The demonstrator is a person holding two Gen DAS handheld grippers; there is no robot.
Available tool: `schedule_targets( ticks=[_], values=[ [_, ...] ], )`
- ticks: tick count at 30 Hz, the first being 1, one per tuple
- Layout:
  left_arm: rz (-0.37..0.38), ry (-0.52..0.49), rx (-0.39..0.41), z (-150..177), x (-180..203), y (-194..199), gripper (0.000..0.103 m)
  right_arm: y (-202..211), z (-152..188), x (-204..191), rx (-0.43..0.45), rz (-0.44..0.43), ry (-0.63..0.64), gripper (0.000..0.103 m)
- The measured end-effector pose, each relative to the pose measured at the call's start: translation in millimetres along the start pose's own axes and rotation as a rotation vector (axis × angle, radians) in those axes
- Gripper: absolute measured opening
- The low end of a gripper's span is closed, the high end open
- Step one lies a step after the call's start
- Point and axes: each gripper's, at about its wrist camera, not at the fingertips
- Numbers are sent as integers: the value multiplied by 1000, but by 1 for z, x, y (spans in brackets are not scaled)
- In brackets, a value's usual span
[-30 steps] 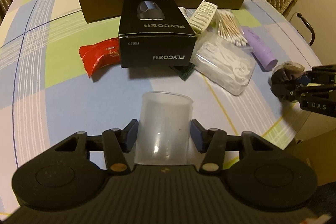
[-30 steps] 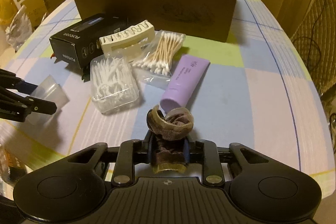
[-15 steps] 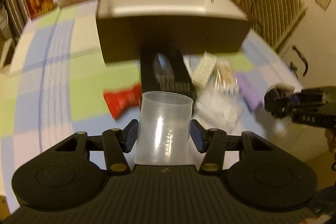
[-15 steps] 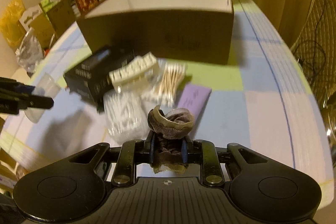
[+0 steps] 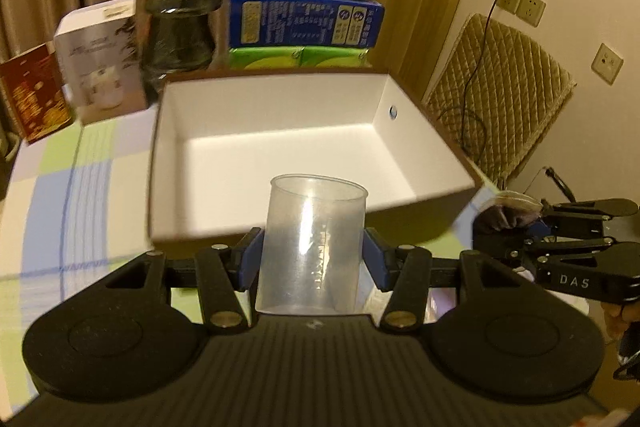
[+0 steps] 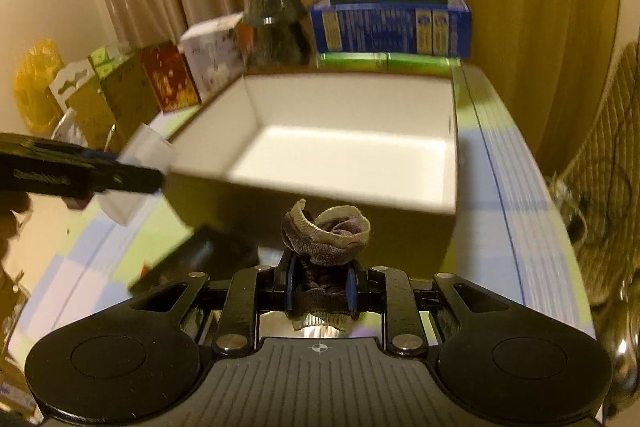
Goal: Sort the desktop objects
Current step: 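Carry the scrunchie and the clear cup into the white-lined brown box with both grippers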
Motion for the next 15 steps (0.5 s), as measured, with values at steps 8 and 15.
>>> schedule_targets(
  ticks=[8,15],
  values=[
    [15,6,-27,-32,1,-74,49,-69,-46,16,7,19,-3,21],
    [13,65,-112,-37,-9,-138,49,-130,-52,27,-86,52,6,21]
  ],
)
Point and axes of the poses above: each gripper's, at about its wrist camera, not at the fingertips, and y roughly against the way its jaws point, x to its right, z to its underside, and after that the axes turned 15 degrees about x, right-handed
